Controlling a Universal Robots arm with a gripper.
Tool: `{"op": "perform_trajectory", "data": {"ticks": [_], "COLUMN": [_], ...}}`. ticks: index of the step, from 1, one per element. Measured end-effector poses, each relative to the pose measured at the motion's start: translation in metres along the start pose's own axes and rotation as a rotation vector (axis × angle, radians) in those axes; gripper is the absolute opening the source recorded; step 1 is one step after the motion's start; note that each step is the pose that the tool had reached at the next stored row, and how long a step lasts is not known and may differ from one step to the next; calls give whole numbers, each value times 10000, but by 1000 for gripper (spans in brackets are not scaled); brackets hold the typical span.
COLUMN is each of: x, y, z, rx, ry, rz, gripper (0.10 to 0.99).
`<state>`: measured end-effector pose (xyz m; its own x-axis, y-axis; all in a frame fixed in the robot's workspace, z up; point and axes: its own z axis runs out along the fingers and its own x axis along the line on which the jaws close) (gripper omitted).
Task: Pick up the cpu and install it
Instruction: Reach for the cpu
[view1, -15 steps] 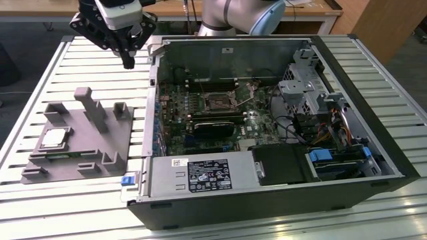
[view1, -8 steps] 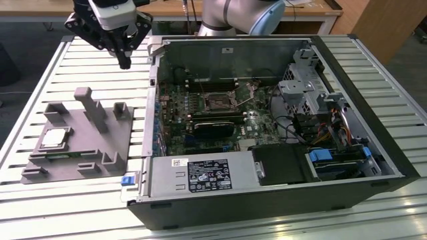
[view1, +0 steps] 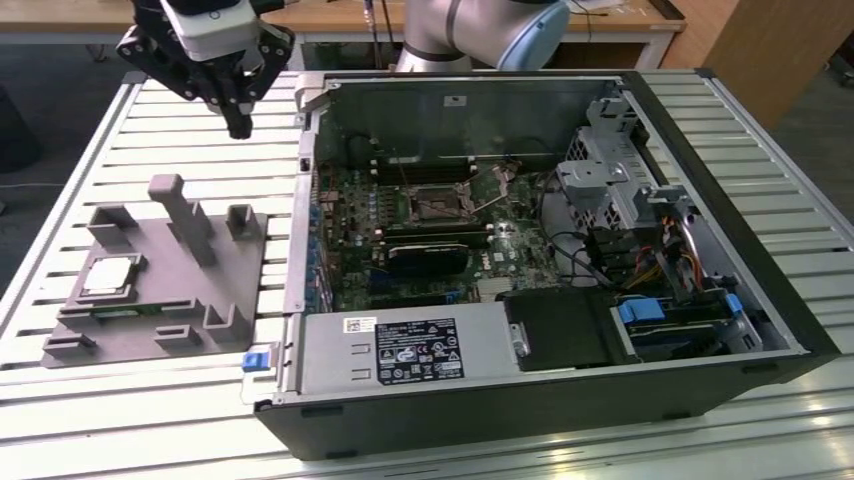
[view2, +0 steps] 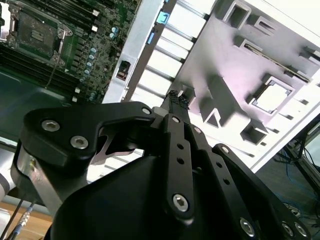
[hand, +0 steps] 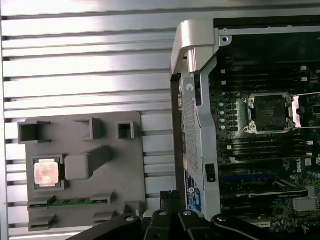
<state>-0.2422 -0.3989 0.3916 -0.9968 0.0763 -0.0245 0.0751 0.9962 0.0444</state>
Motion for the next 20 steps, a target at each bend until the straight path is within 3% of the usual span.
{"op": "perform_trajectory", "data": {"ticks": [20], "x": [283], "y": [-21], "z": [0], "rx": [0], "ry": [1], "rz": [0], "gripper": [106]}}
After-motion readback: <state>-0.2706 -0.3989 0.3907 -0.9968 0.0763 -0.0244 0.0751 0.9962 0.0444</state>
